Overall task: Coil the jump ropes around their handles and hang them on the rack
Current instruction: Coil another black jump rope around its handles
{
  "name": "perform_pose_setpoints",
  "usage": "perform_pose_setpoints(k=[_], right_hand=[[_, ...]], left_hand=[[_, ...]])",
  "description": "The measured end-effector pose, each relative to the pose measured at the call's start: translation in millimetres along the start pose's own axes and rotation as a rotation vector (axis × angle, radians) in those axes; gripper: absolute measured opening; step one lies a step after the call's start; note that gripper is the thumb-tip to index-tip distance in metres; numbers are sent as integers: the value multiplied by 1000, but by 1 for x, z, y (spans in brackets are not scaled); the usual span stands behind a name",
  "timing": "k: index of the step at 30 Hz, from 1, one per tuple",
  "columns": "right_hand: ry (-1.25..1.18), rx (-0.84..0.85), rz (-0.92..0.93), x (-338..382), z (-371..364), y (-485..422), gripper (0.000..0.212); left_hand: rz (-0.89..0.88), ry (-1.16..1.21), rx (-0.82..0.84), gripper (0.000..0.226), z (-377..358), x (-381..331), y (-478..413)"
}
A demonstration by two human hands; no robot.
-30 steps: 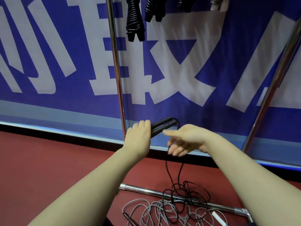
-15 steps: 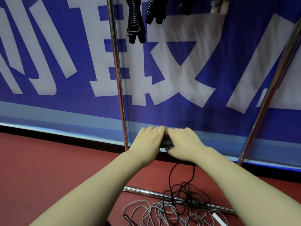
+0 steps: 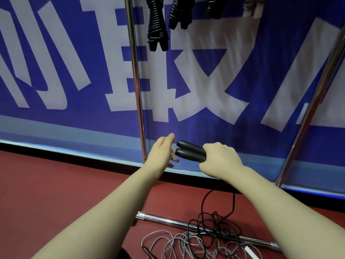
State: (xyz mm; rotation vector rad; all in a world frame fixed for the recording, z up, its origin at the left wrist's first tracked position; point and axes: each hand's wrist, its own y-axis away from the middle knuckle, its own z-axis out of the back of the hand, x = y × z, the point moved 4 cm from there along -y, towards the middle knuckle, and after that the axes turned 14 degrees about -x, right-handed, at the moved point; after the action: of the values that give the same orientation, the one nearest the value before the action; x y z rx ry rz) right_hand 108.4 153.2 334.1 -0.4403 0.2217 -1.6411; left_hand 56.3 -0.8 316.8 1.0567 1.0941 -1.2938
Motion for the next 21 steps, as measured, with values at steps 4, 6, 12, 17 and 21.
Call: perform_pose_setpoints(k=[4,6,12,17,21], right_hand=[[-49,33,62,20,-6,5,13],[-85,41,42,23,-10,6,17],[-123,72,47,21,-15,4,34],[-118,124,27,22,-18,4,38],[-275,105,-50,22,-18,3,30]], left_hand=[[-42,-208,27,64,-3,-6,6],[-101,-262,-31,54,0,-8,6],[-131,-253,-97,37,-4,-8,0],[-118,-245,-69,39,-10,-7,1],[-137,-211,-60,37,-9,-13,2]])
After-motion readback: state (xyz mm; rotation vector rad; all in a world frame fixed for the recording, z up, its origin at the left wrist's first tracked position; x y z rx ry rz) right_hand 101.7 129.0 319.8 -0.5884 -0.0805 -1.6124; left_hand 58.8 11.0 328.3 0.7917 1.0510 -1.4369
